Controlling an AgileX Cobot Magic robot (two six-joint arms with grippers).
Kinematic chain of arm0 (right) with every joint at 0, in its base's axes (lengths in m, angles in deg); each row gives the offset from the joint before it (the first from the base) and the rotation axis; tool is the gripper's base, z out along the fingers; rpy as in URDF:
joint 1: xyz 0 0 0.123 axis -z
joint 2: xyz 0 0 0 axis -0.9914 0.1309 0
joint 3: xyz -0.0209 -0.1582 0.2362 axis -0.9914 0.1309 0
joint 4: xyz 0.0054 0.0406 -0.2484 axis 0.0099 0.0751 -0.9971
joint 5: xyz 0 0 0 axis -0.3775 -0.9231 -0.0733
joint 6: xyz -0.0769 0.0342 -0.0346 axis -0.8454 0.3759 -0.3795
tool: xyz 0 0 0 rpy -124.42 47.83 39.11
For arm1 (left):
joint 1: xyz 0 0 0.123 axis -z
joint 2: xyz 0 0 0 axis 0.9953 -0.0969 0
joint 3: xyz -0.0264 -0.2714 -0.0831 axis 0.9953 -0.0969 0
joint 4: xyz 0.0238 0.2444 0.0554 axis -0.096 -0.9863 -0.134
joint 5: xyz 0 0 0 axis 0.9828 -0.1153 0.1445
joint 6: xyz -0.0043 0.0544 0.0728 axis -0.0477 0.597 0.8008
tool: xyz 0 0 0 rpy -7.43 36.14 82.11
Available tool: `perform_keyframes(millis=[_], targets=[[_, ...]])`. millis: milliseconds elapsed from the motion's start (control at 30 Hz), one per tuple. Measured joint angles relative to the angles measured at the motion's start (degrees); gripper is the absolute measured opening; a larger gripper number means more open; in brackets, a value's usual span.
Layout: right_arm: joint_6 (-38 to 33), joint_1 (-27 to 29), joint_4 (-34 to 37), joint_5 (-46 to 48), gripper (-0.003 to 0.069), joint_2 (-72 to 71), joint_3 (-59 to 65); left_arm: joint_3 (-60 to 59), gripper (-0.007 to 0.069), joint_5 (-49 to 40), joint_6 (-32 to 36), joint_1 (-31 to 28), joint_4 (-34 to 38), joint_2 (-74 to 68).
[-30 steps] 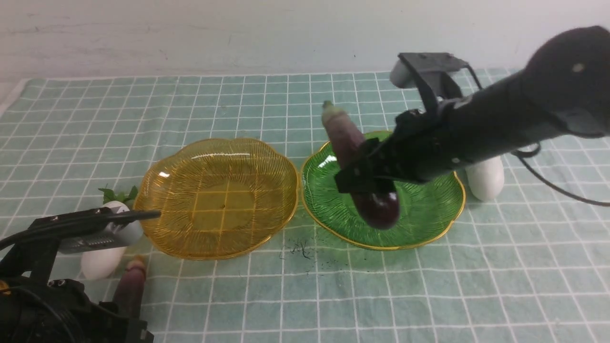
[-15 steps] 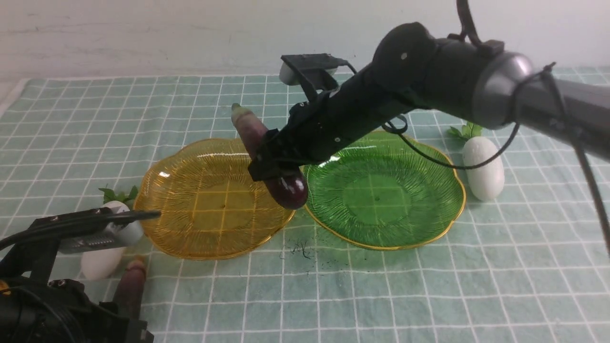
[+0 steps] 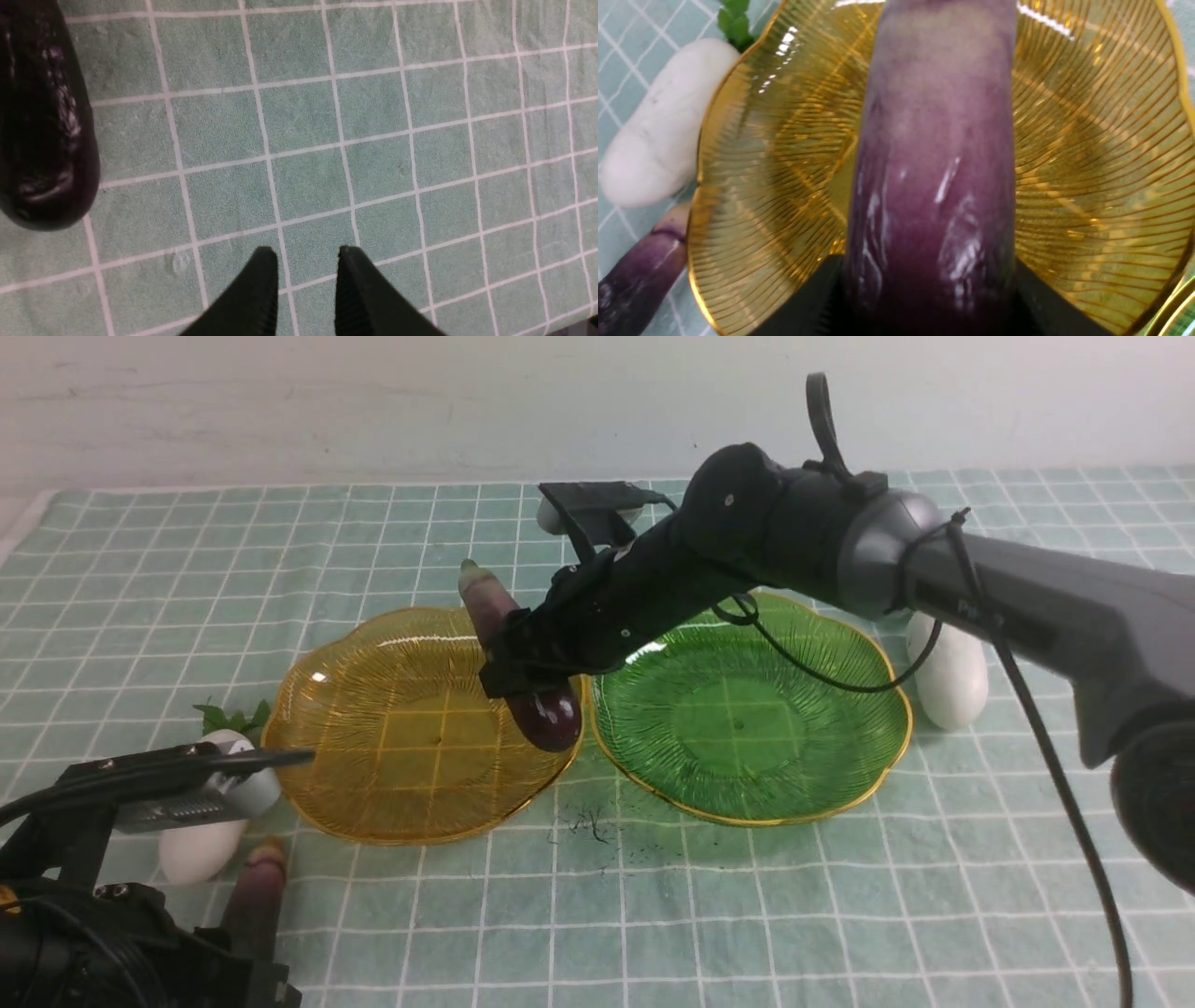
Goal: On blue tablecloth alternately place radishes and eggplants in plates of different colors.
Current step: 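Pick up the eggplant and place it on the yellow plate with the right gripper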
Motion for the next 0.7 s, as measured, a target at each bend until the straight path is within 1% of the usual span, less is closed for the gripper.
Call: perform_keyframes(millis=[200, 367, 533, 700], targets=[[0.00, -0.11, -0.07, -1.07, 0.0352, 0.37, 0.00, 0.00, 0.0165, 0.00, 0.00, 0.00, 0.00, 0.00], [0.00, 0.56, -1.55, -1.22, 0.0352, 0.37, 0.00, 0.00, 0.0165, 0.00, 0.00, 0.00, 0.00, 0.00], [0.80, 4.31, -2.02, 0.45, 0.0352, 0.37, -0.02, 0.00, 0.0165, 0.00, 0.00, 0.00, 0.00, 0.00], [3.00, 5.16, -1.35, 1.07, 0.0352, 0.37, -0.02, 0.00, 0.0165, 0.00, 0.01, 0.00, 0.00, 0.00]])
